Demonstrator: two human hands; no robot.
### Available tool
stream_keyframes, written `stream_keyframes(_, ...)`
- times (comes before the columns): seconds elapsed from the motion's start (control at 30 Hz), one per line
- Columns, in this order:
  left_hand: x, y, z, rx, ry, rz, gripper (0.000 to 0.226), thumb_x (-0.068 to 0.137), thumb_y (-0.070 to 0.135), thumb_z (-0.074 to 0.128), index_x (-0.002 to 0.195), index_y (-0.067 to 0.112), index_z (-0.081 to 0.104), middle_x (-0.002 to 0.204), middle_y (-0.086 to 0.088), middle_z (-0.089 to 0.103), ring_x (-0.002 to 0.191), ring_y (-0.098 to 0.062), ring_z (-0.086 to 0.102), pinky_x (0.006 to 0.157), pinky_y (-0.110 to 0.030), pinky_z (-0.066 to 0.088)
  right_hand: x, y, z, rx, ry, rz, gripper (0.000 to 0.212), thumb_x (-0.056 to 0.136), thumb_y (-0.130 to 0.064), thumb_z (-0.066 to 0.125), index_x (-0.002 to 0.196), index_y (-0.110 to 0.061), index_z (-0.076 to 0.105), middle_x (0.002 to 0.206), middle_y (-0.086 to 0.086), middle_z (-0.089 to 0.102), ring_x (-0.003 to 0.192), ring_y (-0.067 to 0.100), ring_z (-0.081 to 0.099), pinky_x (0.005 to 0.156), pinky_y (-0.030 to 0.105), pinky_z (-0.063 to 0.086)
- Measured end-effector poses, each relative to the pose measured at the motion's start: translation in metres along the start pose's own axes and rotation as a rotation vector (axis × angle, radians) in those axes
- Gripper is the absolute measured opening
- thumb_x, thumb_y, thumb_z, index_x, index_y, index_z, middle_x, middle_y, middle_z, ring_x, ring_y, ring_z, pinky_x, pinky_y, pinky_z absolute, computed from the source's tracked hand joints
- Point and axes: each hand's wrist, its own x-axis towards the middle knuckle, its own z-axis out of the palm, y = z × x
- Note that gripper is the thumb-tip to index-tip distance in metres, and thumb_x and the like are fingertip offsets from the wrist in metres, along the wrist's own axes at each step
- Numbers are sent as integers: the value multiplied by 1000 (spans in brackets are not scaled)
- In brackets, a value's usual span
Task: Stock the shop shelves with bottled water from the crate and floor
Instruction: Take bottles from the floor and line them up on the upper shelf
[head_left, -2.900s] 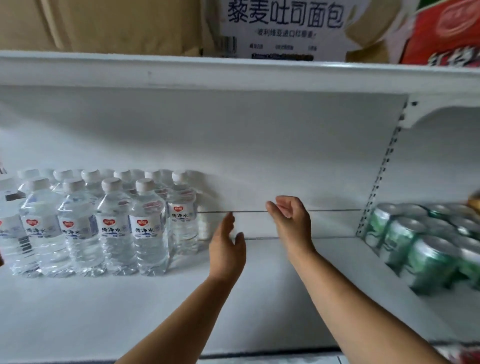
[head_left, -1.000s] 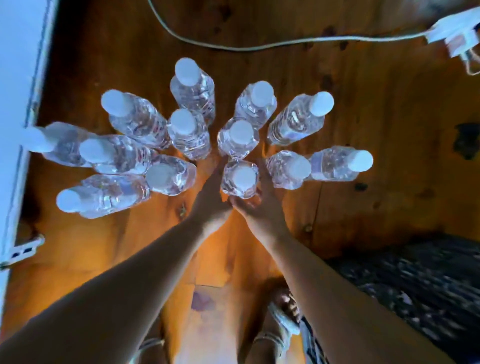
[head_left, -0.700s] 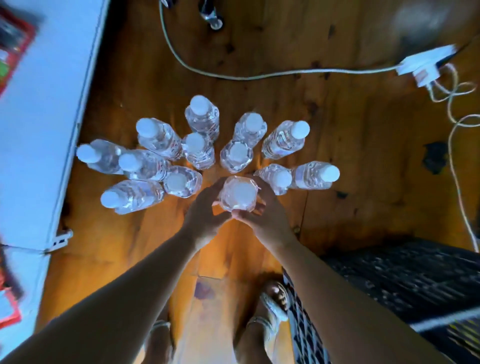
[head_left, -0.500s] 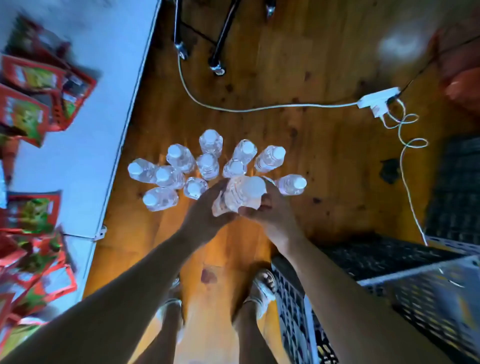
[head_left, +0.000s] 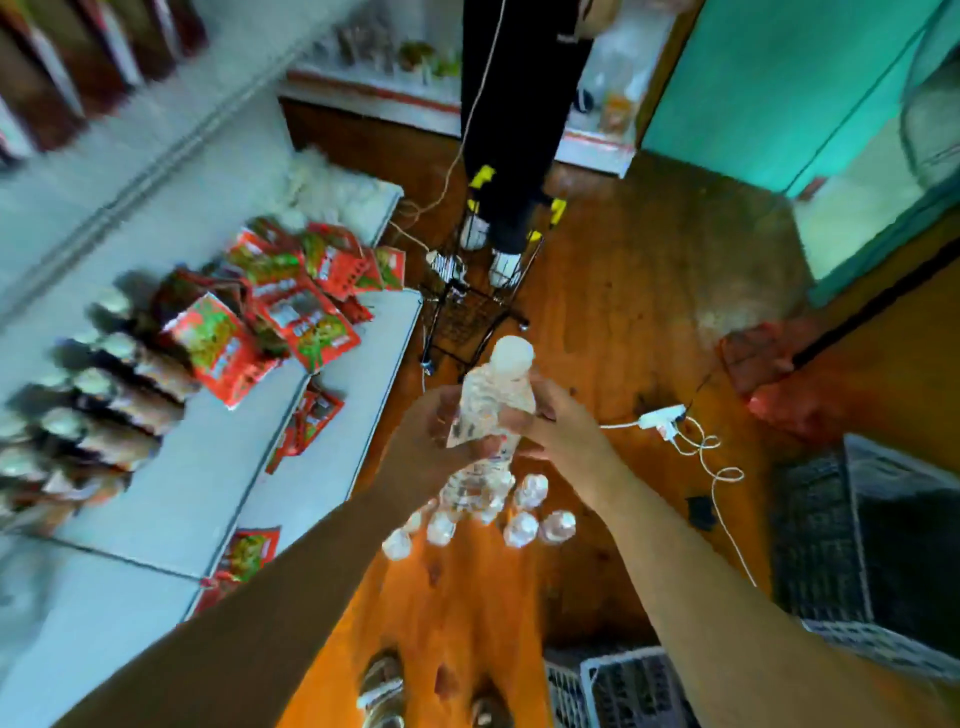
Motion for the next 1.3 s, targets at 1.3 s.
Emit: stream_keyframes(1.3,-538,36,-374,-40,1609,253,51,54,8,72,98,18,48,105,-2,64,96,-19,64,85,-31,52,-268,-158,621,-152,-1436,-581,59,65,-11,76,116,-30,53,112,1,62,97,23,63,83,42,55)
